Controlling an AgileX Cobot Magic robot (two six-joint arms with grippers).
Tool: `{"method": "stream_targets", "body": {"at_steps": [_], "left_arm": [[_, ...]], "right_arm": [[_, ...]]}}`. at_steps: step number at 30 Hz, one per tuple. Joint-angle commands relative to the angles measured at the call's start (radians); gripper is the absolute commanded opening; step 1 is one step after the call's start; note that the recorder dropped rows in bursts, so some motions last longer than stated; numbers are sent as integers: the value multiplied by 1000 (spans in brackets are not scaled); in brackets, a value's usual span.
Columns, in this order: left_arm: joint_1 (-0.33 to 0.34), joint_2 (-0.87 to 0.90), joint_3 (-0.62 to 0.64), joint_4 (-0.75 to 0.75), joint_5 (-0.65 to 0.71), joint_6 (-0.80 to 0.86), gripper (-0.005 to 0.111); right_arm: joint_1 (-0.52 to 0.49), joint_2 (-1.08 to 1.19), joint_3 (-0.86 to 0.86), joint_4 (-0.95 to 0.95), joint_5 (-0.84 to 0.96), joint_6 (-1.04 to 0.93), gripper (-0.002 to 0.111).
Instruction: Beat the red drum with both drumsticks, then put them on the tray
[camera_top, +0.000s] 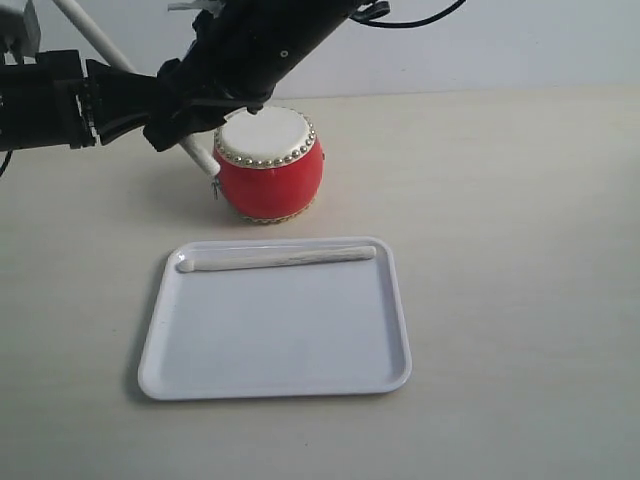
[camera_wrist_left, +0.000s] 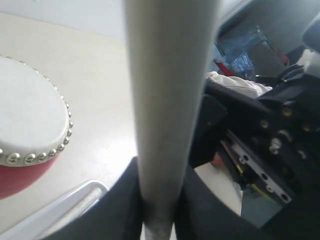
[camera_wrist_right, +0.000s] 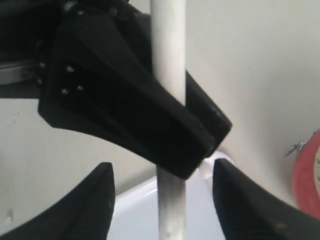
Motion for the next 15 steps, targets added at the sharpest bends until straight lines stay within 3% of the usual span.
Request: {"method": "stream_targets", "body": {"at_steps": [1,7,13,15], "left_arm": [[-7,0,2,-17,12,-3,0],[-7,-6,2,-17,12,-6,0],[-7,-9,2,-17,12,-8,0],[-7,-9,2,-17,12,-8,0]], "right_arm": [[-3,24,5,8,-1,-11,55],[-3,33,5,10,1,-11,44],[-3,33,5,33,1,6,4],[-3,33,5,34,1,33,0]]}}
